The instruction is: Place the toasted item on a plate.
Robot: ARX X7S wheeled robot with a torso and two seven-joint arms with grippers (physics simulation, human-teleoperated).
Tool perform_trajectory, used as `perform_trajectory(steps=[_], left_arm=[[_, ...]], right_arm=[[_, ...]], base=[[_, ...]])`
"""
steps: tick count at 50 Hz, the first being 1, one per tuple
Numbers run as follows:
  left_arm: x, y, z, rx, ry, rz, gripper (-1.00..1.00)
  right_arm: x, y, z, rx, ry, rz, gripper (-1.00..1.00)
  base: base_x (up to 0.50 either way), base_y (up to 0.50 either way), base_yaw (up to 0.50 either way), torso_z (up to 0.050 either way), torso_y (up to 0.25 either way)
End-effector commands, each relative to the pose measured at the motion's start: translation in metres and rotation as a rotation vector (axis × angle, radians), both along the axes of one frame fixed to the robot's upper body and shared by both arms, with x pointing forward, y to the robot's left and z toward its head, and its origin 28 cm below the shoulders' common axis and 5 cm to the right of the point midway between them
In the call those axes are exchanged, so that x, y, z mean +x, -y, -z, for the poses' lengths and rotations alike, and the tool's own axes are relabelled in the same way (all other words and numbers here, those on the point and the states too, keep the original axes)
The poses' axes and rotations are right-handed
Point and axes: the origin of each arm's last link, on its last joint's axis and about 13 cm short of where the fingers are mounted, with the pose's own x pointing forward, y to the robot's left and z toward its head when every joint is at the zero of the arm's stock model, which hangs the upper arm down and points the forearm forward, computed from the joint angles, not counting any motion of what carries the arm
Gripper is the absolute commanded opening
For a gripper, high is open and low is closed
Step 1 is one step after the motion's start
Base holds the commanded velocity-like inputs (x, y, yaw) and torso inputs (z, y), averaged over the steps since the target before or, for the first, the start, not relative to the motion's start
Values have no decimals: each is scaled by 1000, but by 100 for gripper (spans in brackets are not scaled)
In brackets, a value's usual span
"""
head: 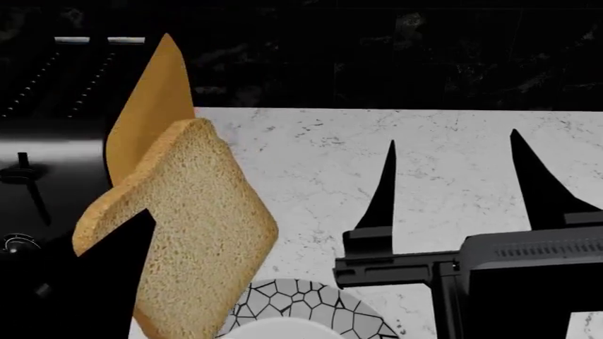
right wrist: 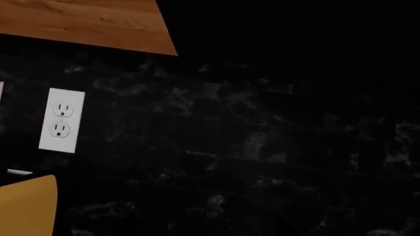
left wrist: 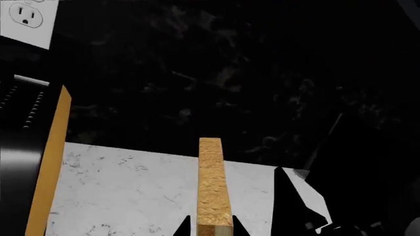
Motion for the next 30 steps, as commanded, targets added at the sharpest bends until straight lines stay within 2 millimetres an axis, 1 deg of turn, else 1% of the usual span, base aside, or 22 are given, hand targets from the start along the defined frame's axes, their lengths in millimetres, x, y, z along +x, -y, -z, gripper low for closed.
perform_trajectory(steps=[1, 7, 16, 23, 24, 30], left_arm=[[-11, 0, 13, 0, -75, 57, -100], [-14, 1, 11, -4, -65, 75, -100], [-13, 5, 18, -20, -89, 97, -100], [-14, 12, 35, -60, -158, 142, -100], [-15, 13, 37, -42, -155, 145, -100], [-11, 17, 47, -61, -183, 155, -100]], right_arm=[[0, -1, 2, -5, -8, 3, 100], [1, -2, 3, -4, -10, 0, 100], [0, -3, 2, -12, -12, 2, 100], [-1, -2, -1, -11, -8, 4, 100], [-1, -2, -1, -12, -7, 4, 100], [-2, -1, 1, -9, -9, 5, 100]], base=[[0, 0, 0, 0, 0], [0, 0, 0, 0, 0], [0, 0, 0, 0, 0], [0, 0, 0, 0, 0], [0, 0, 0, 0, 0], [0, 0, 0, 0, 0]])
